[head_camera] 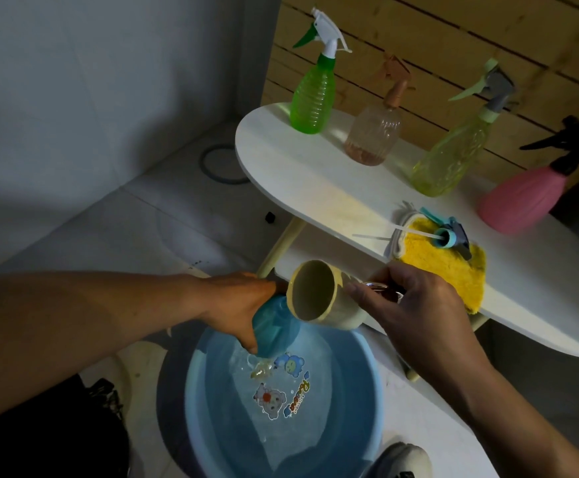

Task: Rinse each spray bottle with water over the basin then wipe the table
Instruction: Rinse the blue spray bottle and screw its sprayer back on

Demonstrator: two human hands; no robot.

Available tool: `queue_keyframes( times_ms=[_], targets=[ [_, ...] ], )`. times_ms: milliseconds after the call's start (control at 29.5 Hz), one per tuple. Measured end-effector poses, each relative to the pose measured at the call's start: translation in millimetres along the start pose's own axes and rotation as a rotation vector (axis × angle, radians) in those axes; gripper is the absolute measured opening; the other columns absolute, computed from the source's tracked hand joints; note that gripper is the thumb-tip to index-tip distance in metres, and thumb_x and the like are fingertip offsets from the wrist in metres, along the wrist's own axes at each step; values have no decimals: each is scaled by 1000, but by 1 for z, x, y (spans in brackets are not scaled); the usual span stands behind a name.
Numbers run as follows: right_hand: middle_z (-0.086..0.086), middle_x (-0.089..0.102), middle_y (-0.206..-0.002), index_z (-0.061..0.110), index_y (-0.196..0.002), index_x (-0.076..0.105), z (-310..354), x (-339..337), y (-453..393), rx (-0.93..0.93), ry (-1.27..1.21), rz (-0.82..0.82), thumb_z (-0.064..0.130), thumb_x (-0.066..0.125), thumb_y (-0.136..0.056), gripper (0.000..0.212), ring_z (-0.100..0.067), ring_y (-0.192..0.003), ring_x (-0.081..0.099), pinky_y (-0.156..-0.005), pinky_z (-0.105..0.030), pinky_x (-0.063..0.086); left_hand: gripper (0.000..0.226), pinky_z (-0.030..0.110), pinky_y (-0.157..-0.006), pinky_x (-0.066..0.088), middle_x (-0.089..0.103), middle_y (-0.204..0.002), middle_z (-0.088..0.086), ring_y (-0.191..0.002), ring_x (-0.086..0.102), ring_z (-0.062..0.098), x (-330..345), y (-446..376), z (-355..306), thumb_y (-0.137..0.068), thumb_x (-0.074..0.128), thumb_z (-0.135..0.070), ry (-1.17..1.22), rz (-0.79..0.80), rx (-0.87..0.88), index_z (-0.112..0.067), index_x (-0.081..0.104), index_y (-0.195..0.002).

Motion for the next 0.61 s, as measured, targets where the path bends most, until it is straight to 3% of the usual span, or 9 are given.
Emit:
queue_keyframes(
  times_ms=[373,610],
  targets=[
    [12,65,-75,30,-78,66,2,-4,3,-47,75,-48,62,67,-82,32,-8,-71,59,-61,-36,50,96,20,-81,45,42,-107,-20,-102,50,7,0,0,-1,-67,93,-40,49,-9,-1,-34,34,-143],
    [13,65,-77,30,-80,67,5,-4,5,-72,103,-63,62,65,-82,32,-9,-72,59,-61,-36,51,103,19,-78,43,42,-112,-20,-105,48,6,2,0,1,-66,93,-40,47,-3,8,-35,31,-148]
  ],
)
Point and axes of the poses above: each hand's wrist, its own y-axis away from the middle knuckle, its own x-axis out of the palm, z = x × y, the point moved 2 cm from there along -y, towards the middle knuckle
